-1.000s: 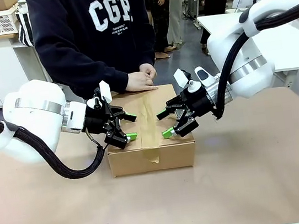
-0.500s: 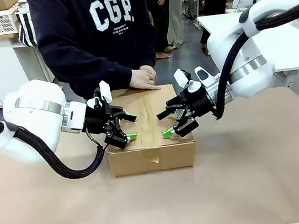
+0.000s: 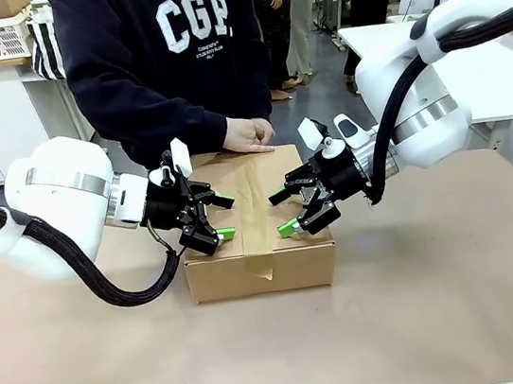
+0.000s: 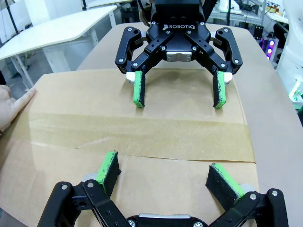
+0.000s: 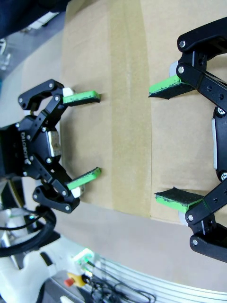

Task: Pack the gift set into the box.
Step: Press and hold the closed box until the human finishes sealing it.

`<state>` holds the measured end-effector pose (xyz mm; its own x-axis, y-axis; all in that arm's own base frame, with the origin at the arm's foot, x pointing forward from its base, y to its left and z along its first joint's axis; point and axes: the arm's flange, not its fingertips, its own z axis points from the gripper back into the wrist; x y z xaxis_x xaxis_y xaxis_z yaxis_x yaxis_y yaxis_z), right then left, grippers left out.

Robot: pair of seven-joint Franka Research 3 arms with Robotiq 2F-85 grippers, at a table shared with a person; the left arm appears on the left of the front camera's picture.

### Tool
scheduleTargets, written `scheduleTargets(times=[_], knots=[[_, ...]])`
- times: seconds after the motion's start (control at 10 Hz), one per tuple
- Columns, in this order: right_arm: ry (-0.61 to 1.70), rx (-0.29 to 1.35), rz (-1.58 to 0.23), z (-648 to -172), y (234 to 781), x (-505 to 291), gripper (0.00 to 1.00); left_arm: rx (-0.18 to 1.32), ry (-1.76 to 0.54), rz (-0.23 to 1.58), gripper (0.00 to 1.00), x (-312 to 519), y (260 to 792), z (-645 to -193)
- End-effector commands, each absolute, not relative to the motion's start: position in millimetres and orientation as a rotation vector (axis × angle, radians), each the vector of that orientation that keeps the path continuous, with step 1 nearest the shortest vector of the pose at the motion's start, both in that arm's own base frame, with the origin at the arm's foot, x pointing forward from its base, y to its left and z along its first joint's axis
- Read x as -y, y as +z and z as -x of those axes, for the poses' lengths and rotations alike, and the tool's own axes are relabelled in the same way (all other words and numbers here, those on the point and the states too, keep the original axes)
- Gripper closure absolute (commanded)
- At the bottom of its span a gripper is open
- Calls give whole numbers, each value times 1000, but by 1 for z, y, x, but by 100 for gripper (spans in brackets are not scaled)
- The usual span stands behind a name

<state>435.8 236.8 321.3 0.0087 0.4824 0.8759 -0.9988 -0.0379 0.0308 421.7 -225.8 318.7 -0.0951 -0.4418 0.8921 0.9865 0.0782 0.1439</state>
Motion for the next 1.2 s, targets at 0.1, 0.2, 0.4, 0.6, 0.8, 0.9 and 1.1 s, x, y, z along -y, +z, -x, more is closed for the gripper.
scheduleTargets(times=[0.1, 0.2, 0.4, 0.6, 0.8, 0.9, 1.1], knots=[[1424, 791, -864, -435, 319, -237, 0, 997, -1398, 734, 0, 224, 315, -420], [1424, 791, -864, -435, 319, -237, 0, 997, -1398, 734, 0, 224, 315, -420], [1424, 791, -864, -435, 319, -237, 0, 997, -1398, 734, 0, 224, 315, -420], [1424, 791, -864, -435, 319, -237, 0, 997, -1398, 734, 0, 224, 315, -420], [1424, 791, -864, -435, 319, -237, 0, 997, -1398, 734, 0, 224, 315, -420], [1424, 791, -864, -435, 319, -237, 0, 997, -1398, 734, 0, 224, 315, -420], [1424, 791, -864, -435, 319, -237, 0, 997, -1398, 734, 0, 224, 315, -420]])
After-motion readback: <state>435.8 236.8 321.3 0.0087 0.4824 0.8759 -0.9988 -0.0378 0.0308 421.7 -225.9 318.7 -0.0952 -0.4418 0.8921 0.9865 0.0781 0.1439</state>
